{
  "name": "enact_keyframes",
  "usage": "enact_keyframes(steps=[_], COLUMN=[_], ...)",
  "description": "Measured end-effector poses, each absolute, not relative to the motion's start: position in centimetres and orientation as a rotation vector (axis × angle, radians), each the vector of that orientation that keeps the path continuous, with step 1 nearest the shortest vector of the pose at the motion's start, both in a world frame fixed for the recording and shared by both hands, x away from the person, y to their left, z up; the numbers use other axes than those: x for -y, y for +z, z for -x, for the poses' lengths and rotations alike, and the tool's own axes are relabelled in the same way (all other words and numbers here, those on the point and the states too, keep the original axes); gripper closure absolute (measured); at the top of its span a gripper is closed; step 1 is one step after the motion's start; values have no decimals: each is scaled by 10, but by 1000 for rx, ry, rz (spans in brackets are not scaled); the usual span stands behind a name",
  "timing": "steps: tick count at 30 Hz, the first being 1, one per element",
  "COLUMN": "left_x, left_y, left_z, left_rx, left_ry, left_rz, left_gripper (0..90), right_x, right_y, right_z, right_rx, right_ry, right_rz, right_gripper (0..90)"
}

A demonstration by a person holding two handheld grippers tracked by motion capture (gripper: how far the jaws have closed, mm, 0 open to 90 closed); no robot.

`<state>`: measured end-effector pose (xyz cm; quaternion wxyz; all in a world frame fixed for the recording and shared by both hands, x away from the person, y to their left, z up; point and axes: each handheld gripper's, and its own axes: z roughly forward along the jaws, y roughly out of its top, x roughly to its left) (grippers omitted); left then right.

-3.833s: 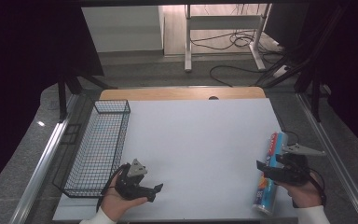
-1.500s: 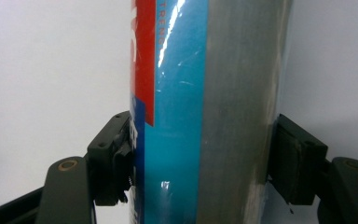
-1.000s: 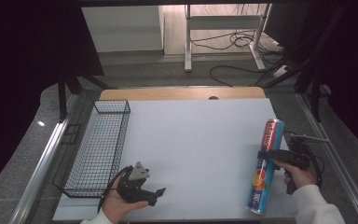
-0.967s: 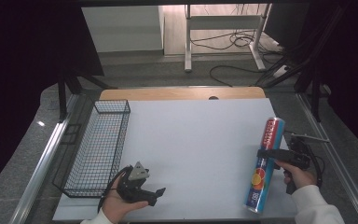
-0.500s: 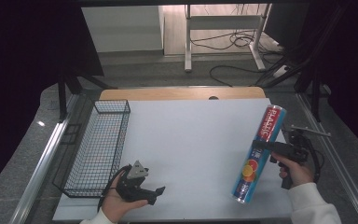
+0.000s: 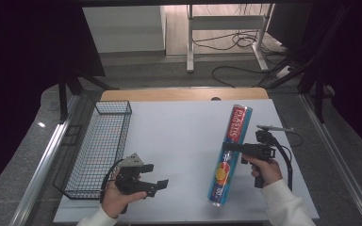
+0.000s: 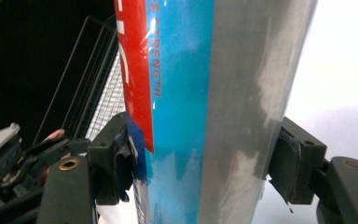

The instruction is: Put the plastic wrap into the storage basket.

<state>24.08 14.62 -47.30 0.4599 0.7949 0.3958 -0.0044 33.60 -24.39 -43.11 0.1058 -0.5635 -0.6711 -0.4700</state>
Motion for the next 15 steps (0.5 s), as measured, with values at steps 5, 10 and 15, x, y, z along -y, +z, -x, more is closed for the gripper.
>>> enact_keyframes(steps=[5, 10, 15], left_x=[-140, -125, -107], left_y=[-469, -467, -473], left_z=[-257, -276, -296], left_rx=[-923, -860, -814], left_ry=[-151, -267, -409], left_rz=[-1922, -1885, -1874], left_gripper=[135, 140, 141], right_x=[218, 202, 184], right_y=[-436, -436, -435], right_z=[-343, -345, -346], right_rx=[2004, 2021, 2032], right_ry=[-1387, -1391, -1404], right_rz=[1588, 1548, 1500], right_gripper=[321, 321, 321])
